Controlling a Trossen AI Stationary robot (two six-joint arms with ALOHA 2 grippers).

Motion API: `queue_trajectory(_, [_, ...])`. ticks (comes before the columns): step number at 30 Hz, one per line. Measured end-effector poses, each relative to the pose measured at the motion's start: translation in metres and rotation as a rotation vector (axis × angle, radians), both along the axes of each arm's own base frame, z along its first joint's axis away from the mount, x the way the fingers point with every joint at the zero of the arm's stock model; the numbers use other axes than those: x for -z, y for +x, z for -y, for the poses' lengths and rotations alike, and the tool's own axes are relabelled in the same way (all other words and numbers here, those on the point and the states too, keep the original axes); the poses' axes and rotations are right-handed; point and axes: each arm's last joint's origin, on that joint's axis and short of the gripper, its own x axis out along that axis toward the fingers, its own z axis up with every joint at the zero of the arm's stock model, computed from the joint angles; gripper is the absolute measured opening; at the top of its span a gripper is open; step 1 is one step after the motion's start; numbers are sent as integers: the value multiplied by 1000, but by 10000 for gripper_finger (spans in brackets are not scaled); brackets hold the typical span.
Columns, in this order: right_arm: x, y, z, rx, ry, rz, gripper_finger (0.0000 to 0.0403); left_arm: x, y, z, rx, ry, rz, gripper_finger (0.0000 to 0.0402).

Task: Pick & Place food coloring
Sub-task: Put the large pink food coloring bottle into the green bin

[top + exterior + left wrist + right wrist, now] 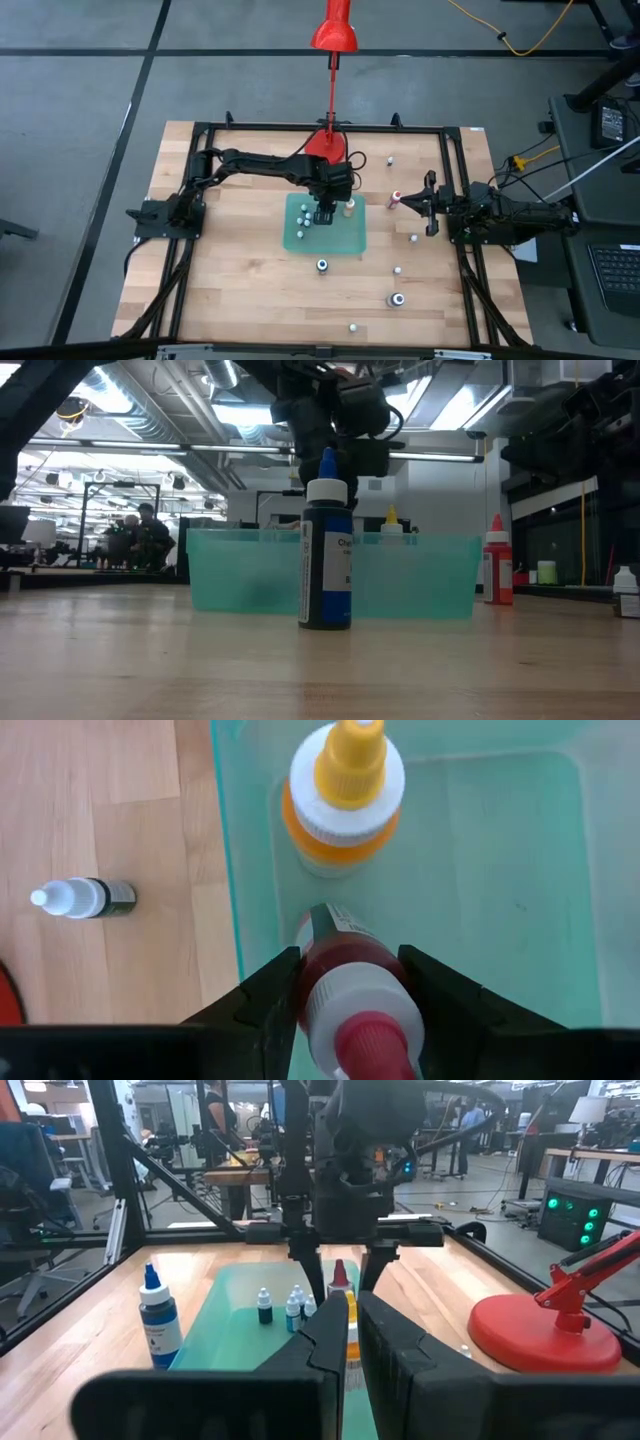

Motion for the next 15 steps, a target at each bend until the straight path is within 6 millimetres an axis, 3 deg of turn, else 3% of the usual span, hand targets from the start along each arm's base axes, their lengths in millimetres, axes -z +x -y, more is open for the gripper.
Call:
queue_trajectory(11, [0, 0, 0, -2, 0, -3, 31, -1, 0, 4, 5, -13, 1, 199])
queue_trajectory(15, [0, 0, 0, -2, 0, -3, 31, -17, 3, 6, 3, -14, 9, 206])
